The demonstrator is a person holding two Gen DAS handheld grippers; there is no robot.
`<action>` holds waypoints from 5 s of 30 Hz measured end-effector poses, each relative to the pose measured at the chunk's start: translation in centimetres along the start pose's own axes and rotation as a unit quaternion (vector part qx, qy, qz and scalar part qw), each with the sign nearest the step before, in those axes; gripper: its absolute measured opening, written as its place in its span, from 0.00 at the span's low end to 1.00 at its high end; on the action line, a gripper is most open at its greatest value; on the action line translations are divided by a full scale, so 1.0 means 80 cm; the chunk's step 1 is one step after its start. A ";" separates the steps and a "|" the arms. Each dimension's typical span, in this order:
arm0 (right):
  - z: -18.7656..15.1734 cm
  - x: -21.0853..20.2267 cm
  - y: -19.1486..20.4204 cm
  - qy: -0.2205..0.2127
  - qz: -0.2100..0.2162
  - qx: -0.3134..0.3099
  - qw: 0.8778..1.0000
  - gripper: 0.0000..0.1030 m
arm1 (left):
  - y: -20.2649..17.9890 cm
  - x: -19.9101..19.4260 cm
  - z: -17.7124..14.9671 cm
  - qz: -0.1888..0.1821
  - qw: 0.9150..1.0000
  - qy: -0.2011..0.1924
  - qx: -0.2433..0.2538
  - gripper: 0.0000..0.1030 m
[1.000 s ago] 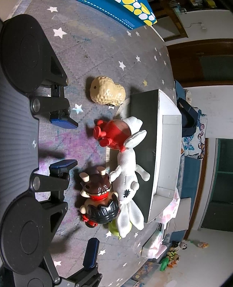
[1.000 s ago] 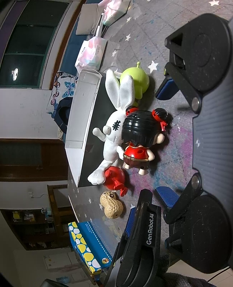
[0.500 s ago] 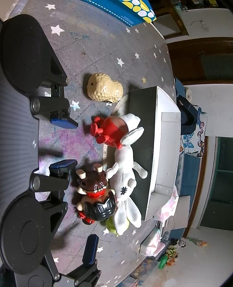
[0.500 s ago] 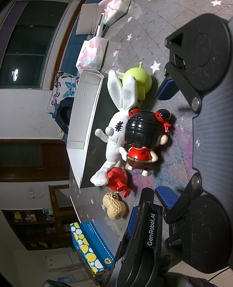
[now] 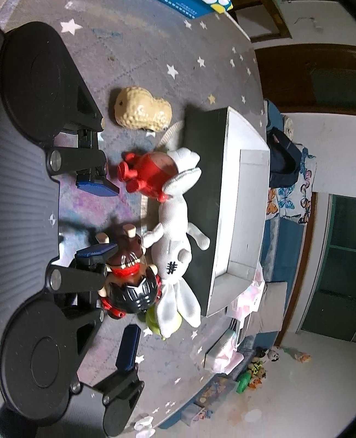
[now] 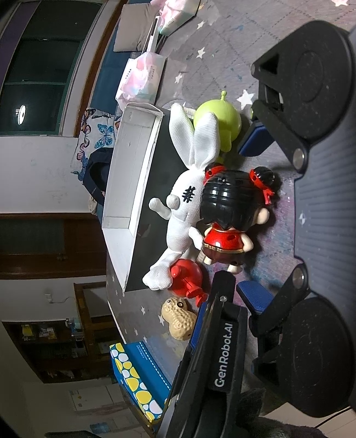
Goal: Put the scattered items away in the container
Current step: 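Move the left gripper toward the black-haired doll in red, then close the left gripper around the black-haired doll, then lift the doll with the left gripper and carry it over the white box, then lower the doll into the box and open the left gripper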
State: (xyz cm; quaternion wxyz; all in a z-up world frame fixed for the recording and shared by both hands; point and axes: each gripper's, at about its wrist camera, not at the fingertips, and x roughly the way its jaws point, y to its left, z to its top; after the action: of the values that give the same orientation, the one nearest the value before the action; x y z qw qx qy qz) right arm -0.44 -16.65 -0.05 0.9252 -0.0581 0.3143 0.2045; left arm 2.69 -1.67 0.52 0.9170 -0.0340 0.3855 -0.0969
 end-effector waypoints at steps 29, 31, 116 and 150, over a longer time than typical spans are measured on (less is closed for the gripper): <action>0.016 0.025 -0.011 0.015 0.016 0.010 1.000 0.82 | 0.014 0.035 0.030 -0.093 0.993 0.057 -0.042 0.39; 0.017 0.025 -0.011 0.015 0.017 0.011 1.000 0.82 | 0.014 0.038 0.031 -0.095 0.993 0.060 -0.043 0.39; 0.187 0.206 -0.134 0.071 -0.004 0.004 0.997 0.69 | 0.041 0.226 0.226 -0.115 0.987 0.049 -0.096 0.34; 0.175 0.104 -0.106 -0.009 -0.013 0.000 1.000 0.74 | 0.043 0.134 0.193 -0.087 0.990 -0.004 -0.107 0.33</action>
State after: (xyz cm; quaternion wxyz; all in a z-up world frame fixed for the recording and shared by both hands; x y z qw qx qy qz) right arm 16.85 -18.22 5.89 0.9305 -0.0598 0.3052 0.1933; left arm 21.60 -0.72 3.37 0.8977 -0.1662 0.3854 -0.1345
